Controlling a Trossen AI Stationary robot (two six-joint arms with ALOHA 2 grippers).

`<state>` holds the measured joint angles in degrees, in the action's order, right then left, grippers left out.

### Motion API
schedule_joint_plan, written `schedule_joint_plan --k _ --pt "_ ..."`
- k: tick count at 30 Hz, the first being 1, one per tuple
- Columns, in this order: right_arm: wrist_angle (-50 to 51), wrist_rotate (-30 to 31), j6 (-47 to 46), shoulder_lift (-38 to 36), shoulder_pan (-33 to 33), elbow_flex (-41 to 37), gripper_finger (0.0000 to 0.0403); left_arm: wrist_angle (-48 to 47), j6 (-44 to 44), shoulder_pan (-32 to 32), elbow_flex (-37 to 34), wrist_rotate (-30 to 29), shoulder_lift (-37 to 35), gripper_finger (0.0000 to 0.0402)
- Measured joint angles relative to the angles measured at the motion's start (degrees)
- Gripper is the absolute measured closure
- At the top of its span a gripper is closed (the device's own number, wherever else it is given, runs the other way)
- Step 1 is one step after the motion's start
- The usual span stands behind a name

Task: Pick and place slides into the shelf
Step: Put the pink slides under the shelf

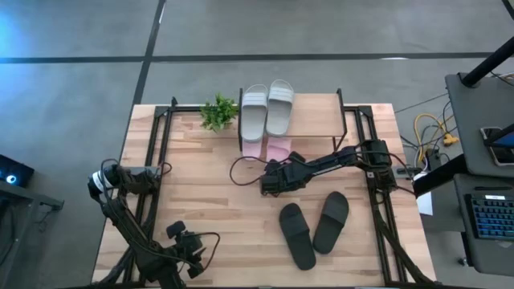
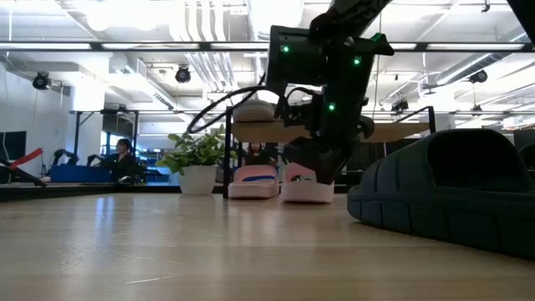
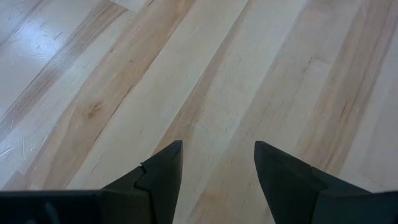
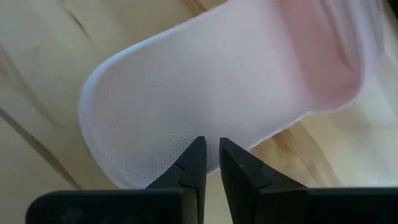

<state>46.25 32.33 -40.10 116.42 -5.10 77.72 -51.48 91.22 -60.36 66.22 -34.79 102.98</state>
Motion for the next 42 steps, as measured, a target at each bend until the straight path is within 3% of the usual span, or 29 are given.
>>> schedule_joint_plan --k 19,21,26,28,35,42 --pt "1.6 4.6 -1.9 -3.3 -0.4 0.6 0.0365 0.0 0.0 0.0 0.0 0.0 0.0 0.0217" --pt "1.7 0.9 -1.9 -4.6 -0.4 0.7 0.0365 0.0 0.0 0.0 0.0 0.0 0.0 0.0217" --pt "4.8 -17.6 -8.1 -6.2 0.5 0.7 0.0365 -0.1 0.0 0.0 -0.1 0.0 0.0 0.0217" --pt "4.7 -22.0 -11.4 -6.2 0.5 0.6 0.0365 -0.1 0.0 0.0 -0.1 -0.1 0.0 0.0217" --pt "2.0 -26.8 -13.9 -3.7 0.7 0.4 0.0365 -0.1 0.0 0.0 -0.5 -0.9 0.0 0.0217" --pt "-4.4 -24.6 -13.9 -3.0 0.7 0.5 0.0365 0.0 0.0 0.0 -0.6 -0.9 0.0 0.0217"
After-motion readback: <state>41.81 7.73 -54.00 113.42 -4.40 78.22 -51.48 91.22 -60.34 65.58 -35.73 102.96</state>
